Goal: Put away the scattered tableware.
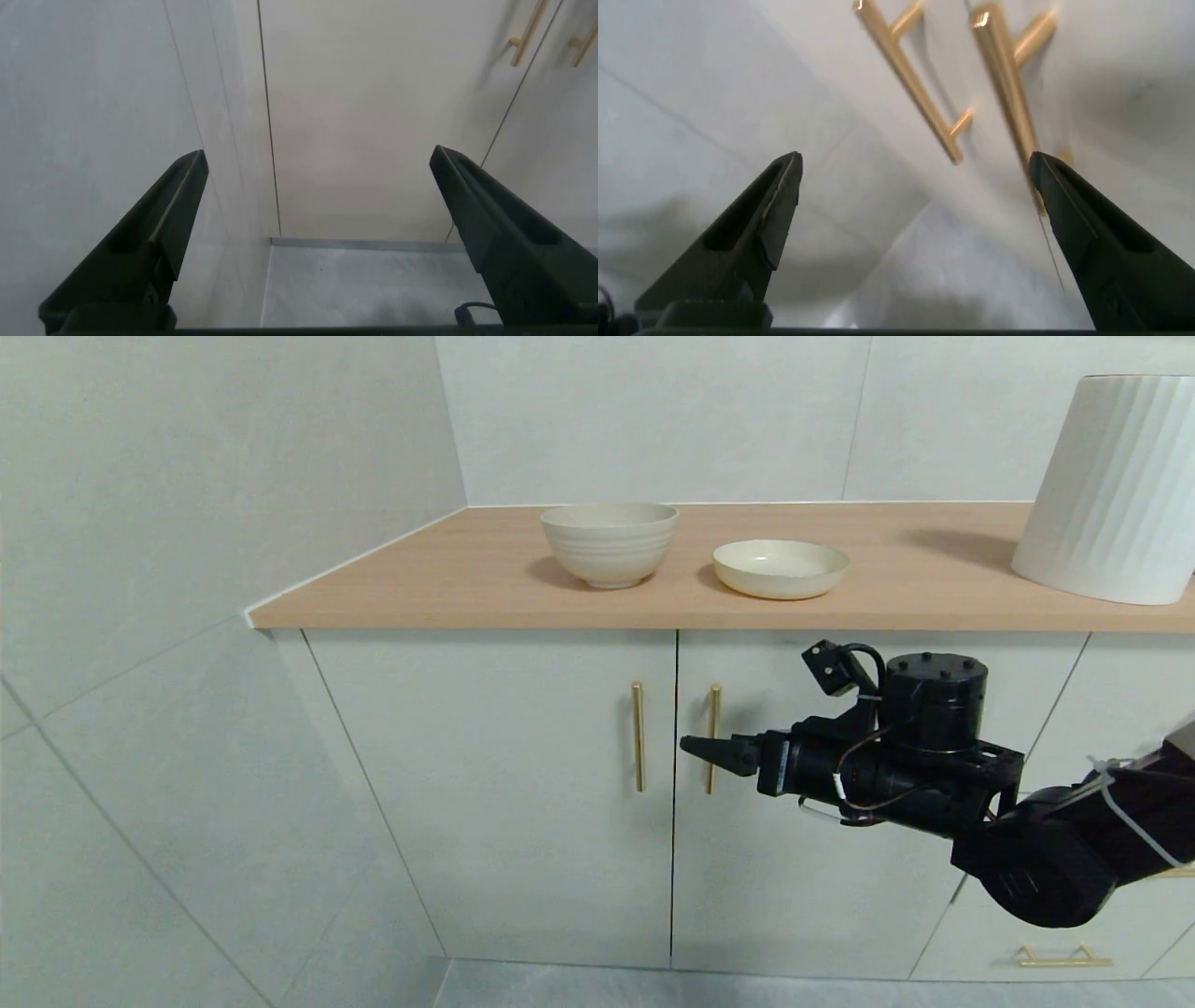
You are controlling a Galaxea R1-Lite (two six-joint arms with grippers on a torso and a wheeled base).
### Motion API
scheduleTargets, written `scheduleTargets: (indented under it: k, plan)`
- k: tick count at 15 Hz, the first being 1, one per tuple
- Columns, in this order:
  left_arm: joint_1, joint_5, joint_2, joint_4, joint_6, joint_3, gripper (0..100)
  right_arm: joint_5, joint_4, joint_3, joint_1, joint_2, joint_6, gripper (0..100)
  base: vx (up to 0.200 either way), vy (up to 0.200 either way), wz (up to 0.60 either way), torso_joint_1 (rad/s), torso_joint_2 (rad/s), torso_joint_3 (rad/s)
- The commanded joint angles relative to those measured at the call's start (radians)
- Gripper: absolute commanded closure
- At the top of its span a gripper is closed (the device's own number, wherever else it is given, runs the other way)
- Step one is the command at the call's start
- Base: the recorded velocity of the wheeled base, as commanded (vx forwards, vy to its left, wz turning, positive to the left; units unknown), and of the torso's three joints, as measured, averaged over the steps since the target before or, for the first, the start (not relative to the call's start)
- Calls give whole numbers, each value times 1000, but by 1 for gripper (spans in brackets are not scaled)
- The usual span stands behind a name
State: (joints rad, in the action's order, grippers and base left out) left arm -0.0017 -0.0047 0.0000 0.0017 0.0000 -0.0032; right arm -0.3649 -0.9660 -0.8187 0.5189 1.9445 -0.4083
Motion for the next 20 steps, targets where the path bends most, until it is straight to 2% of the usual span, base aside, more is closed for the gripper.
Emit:
scheduleTargets:
  k: [1,10,15,20]
  plan:
    - [0,0,0,0,0,0,0,23,-48,0,1,50,-10,0,0,0,0,0,0,0]
    - [0,0,0,0,0,0,0,73,-181,-23,3,148,-30,0,0,0,0,0,0,0]
    - [0,0,0,0,0,0,0,126,-249,-46,39,194,-61,0,0,0,0,0,0,0]
    - [0,0,0,0,0,0,0,119,-252,-37,49,192,-76,0,0,0,0,0,0,0]
